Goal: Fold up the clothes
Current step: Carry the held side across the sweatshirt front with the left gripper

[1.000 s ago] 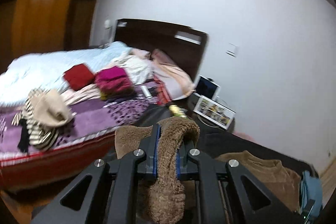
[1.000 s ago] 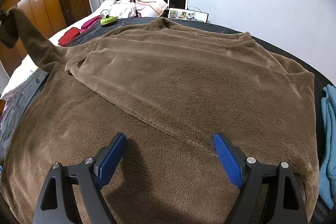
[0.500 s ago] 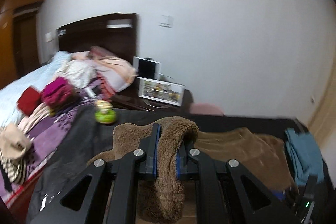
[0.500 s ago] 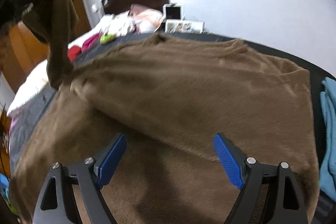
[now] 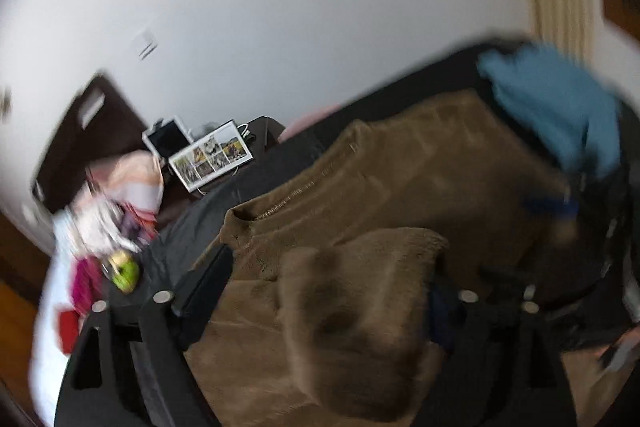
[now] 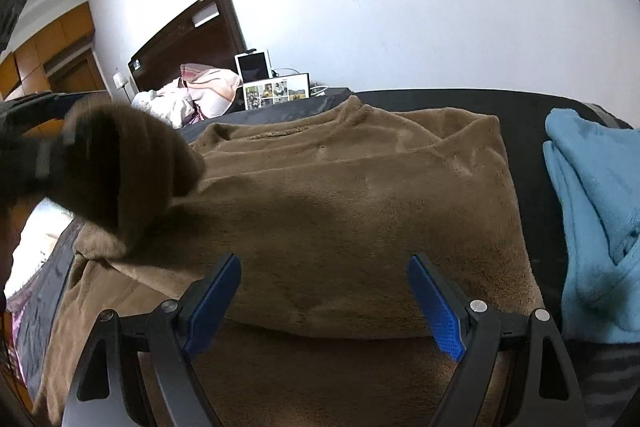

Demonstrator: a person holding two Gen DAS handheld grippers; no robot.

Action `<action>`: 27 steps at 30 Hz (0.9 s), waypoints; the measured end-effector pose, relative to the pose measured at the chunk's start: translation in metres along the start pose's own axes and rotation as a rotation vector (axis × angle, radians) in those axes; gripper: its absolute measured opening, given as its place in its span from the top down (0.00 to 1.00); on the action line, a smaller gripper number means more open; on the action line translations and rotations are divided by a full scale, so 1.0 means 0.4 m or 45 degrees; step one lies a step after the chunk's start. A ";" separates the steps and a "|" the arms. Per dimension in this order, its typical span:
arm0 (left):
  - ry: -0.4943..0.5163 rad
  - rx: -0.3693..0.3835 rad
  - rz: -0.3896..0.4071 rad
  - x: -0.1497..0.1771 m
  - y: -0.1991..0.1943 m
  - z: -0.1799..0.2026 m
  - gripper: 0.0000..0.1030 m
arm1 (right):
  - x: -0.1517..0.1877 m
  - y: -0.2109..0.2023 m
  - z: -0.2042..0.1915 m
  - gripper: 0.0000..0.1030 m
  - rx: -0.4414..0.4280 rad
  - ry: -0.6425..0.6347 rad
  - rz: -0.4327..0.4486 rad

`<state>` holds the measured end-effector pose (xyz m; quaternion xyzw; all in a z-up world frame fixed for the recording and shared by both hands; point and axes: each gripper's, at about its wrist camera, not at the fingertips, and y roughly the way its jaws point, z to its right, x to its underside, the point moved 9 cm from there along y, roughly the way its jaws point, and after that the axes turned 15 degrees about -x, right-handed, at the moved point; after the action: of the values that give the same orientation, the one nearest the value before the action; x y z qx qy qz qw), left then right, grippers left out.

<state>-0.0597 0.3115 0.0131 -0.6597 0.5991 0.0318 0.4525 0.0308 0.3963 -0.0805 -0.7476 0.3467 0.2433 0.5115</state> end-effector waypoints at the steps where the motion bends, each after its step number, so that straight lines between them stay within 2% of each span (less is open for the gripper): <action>1: 0.046 -0.009 -0.005 0.008 0.000 0.017 0.14 | 0.000 -0.001 -0.001 0.15 0.003 -0.004 0.001; 6: 0.153 -0.037 0.033 0.021 -0.025 0.034 0.14 | 0.005 0.001 0.000 0.15 0.012 0.002 -0.006; 9: 0.271 -0.064 0.067 0.021 -0.036 0.046 0.14 | 0.008 0.004 0.006 0.15 0.014 0.013 -0.013; 14: 0.381 -0.032 0.117 0.025 -0.066 0.062 0.14 | 0.012 0.010 0.016 0.15 0.016 0.033 -0.026; 17: 0.335 0.128 0.123 0.029 -0.087 0.074 0.11 | 0.014 0.013 0.022 0.15 0.017 0.045 -0.034; 21: 0.169 0.317 0.101 0.024 -0.097 0.058 0.10 | 0.016 0.015 0.026 0.15 0.018 0.056 -0.039; 24: 0.019 0.383 0.063 0.025 -0.078 0.028 0.07 | 0.015 0.014 0.034 0.15 0.028 0.068 -0.036; 25: -0.006 0.351 0.046 0.028 -0.064 0.018 0.04 | 0.015 0.014 0.036 0.15 0.031 0.072 -0.035; 27: 0.005 0.125 0.032 0.032 -0.030 -0.005 0.01 | 0.015 0.013 0.041 0.15 0.038 0.080 -0.033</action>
<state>-0.0471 0.2988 0.0134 -0.6292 0.6090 0.0066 0.4829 0.0306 0.4088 -0.0936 -0.7515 0.3565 0.2079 0.5147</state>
